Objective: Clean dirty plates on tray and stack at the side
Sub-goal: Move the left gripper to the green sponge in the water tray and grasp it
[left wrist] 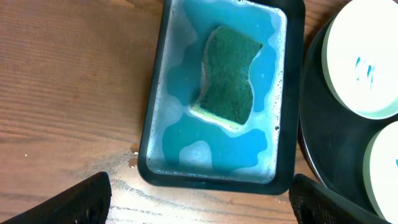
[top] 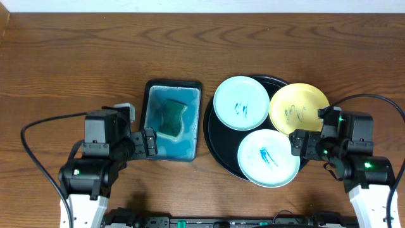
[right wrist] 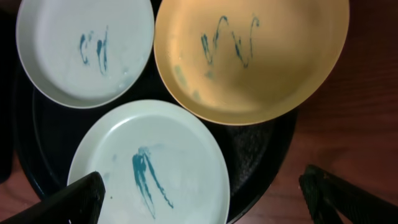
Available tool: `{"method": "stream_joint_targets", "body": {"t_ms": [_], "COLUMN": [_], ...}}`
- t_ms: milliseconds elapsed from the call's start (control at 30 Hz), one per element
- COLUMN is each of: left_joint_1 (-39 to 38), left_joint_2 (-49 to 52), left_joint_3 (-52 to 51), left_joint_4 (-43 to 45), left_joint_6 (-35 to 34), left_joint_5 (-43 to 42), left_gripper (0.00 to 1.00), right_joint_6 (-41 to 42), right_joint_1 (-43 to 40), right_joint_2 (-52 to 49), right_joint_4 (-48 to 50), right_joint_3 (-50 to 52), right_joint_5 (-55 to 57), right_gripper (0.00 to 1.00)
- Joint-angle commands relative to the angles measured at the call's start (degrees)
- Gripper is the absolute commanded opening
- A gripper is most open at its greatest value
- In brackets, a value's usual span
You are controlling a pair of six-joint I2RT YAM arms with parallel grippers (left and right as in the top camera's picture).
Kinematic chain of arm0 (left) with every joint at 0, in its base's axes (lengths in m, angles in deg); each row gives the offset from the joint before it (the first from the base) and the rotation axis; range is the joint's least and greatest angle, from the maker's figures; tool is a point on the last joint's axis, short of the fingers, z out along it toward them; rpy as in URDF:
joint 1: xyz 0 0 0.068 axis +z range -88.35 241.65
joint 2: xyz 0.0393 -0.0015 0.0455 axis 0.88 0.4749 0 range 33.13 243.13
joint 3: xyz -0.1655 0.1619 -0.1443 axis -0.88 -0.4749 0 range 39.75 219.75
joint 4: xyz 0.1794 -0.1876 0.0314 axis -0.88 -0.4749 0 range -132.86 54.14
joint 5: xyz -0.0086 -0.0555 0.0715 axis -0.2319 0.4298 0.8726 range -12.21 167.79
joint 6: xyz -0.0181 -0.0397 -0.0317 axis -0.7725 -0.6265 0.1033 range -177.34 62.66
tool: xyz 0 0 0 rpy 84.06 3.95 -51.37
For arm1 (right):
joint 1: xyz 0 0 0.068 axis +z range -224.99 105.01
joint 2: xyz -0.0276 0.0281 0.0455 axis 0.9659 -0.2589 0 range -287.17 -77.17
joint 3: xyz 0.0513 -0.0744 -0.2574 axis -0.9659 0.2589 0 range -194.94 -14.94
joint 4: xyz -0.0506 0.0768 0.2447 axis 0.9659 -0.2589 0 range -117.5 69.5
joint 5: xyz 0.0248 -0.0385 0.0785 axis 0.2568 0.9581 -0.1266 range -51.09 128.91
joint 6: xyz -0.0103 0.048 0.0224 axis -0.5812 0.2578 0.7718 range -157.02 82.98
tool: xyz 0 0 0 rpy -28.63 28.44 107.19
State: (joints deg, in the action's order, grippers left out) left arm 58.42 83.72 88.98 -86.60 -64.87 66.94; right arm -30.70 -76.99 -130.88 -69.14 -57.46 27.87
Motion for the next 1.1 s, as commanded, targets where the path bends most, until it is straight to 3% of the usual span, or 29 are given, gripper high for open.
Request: {"method": "stream_joint_targets", "body": {"t_ms": [0, 233, 500, 867, 1067], "left_joint_1": [-0.1, -0.1, -0.1, -5.4, -10.1], "left_joint_2": [1.4, 2.9, 4.5, 22.1, 32.2], "left_joint_3": [1.7, 1.7, 1.7, 1.7, 1.7], "left_joint_4": [-0.8, 1.6, 11.9, 23.1, 28.4], "left_joint_6": [-0.3, -0.3, -3.0, 3.8, 3.9], "left_joint_5": [-0.7, -0.8, -0.7, 0.6, 3.1], "left_gripper": [0.92, 0.92, 0.91, 0.80, 0.74], "right_joint_6": [0.3, 0.5, 0.5, 0.5, 0.5], "right_joint_1": [0.5, 0.5, 0.5, 0.5, 0.5], "right_joint_2": [-0.8, -0.8, -0.8, -0.8, -0.8], "right_joint_4": [-0.9, -0.4, -0.1, -0.1, 0.0], "right_joint_3": [-1.4, -1.4, -1.4, -1.4, -1.4], "right_joint_5": [-2.8, -4.4, -4.4, -4.4, -4.4], "right_gripper": [0.99, 0.99, 0.99, 0.99, 0.99]}}
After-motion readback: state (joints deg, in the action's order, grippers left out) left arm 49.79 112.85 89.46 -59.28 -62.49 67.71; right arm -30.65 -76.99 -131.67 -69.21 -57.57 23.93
